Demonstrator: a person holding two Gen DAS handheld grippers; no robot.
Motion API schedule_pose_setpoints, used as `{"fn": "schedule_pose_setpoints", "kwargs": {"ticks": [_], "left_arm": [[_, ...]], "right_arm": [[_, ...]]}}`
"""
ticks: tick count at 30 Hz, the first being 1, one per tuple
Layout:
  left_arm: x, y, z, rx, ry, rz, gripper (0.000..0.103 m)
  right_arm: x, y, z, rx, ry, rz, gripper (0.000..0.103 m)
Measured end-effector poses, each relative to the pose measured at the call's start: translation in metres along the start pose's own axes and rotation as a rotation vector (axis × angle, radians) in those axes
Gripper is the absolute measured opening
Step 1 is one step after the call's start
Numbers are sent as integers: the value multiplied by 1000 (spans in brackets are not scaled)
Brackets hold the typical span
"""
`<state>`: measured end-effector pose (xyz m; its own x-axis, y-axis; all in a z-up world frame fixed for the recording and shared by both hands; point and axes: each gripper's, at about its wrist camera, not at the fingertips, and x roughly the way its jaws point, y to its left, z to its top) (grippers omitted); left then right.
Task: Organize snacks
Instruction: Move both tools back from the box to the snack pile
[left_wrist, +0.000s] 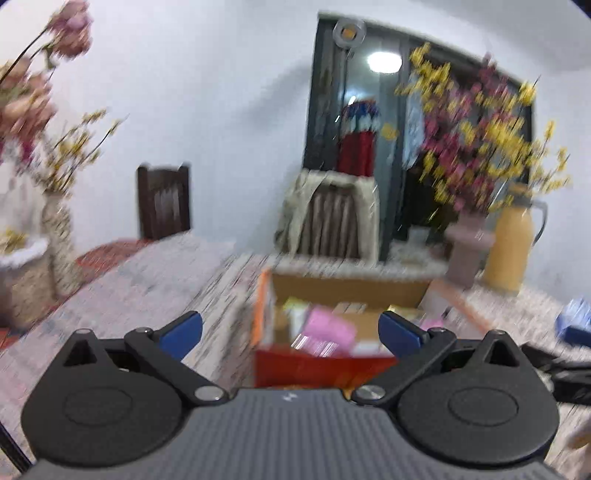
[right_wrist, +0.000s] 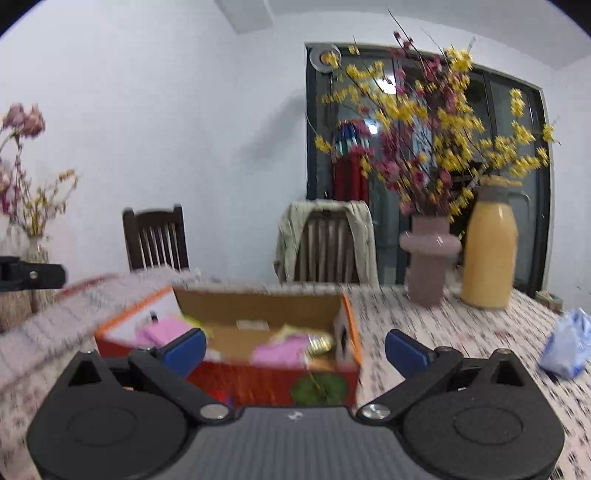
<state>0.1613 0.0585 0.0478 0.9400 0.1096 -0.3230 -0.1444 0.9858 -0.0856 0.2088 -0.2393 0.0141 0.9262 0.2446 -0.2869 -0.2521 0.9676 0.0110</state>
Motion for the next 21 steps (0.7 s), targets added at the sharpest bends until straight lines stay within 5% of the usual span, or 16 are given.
{"fn": "schedule_pose_setpoints", "kwargs": {"ticks": [6, 21], "left_arm": [[14, 28, -43, -7, 120, 97, 103], [34, 37, -64, -29, 125, 124, 103]], "right_arm": [[6, -17, -42, 29, 141, -41, 103], [21, -30, -59, 121, 228, 13, 103]]}}
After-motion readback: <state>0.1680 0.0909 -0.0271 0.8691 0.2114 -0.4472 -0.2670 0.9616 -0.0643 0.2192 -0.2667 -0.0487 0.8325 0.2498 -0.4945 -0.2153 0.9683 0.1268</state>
